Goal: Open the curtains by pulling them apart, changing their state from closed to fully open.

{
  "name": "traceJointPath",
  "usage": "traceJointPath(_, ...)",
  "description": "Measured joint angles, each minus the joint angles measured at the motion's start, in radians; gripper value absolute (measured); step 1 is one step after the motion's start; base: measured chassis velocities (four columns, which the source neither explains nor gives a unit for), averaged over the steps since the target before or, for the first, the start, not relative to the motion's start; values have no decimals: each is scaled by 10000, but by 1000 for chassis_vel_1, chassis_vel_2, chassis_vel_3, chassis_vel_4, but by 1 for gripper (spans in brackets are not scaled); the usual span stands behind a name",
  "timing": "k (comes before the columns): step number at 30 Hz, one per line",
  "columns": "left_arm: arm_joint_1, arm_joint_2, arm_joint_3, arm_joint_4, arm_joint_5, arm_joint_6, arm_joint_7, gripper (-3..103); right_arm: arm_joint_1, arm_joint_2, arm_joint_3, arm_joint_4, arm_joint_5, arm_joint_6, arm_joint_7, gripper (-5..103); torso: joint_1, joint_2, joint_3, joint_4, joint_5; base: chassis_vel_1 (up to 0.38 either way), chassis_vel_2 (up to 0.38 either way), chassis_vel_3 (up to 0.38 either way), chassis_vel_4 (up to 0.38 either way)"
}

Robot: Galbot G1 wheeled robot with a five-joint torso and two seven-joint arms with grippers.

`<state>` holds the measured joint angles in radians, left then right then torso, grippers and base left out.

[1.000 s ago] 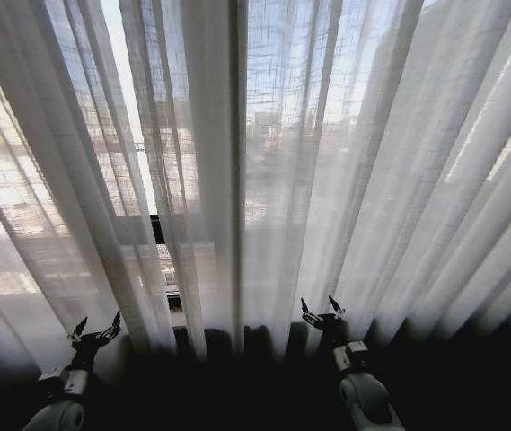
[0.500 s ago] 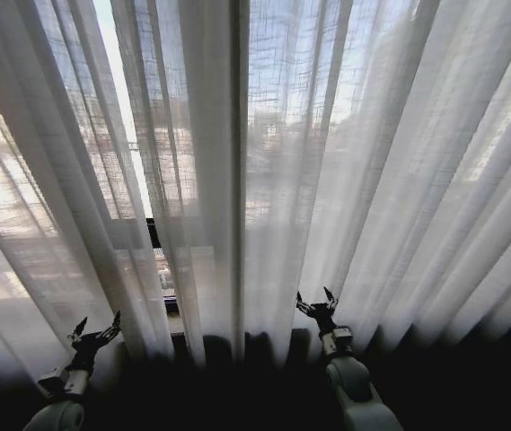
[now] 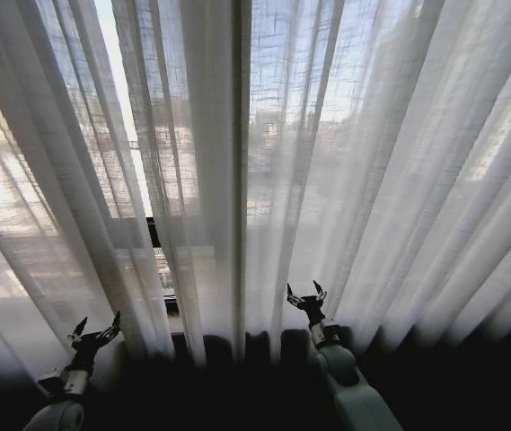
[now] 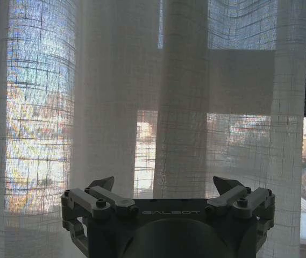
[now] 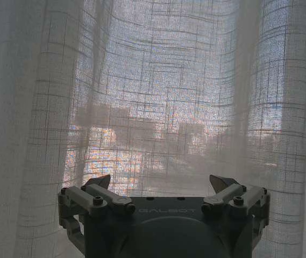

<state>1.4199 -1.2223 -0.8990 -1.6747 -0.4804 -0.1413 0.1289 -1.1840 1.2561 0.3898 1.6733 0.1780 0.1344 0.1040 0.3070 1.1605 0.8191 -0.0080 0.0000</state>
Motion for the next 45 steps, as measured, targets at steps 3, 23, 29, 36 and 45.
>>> traceJointPath(3,1,0,1,0,0,0,1,100,-429,-83,-24,403,0,107,49,100,-1,0,-1,1,2,0,0,0,0)
traceJointPath(23,0,0,0,0,0,0,3,100,73,525,-959,195,-350,413,-232,100,0,0,0,6,-1,0,0,0,0)
traceJointPath(29,0,0,0,0,0,0,3,100,821,755,-1051,-472,-333,284,-201,103,-1,0,0,5,-1,0,0,0,0)
traceJointPath(36,0,0,0,0,0,0,3,100,1455,865,-1032,-1083,-317,241,-33,86,0,-1,1,6,-1,0,0,0,0)
traceJointPath(45,0,0,0,0,0,0,4,100,1440,691,-864,-1164,-277,286,-34,48,0,0,0,4,0,0,0,0,0)
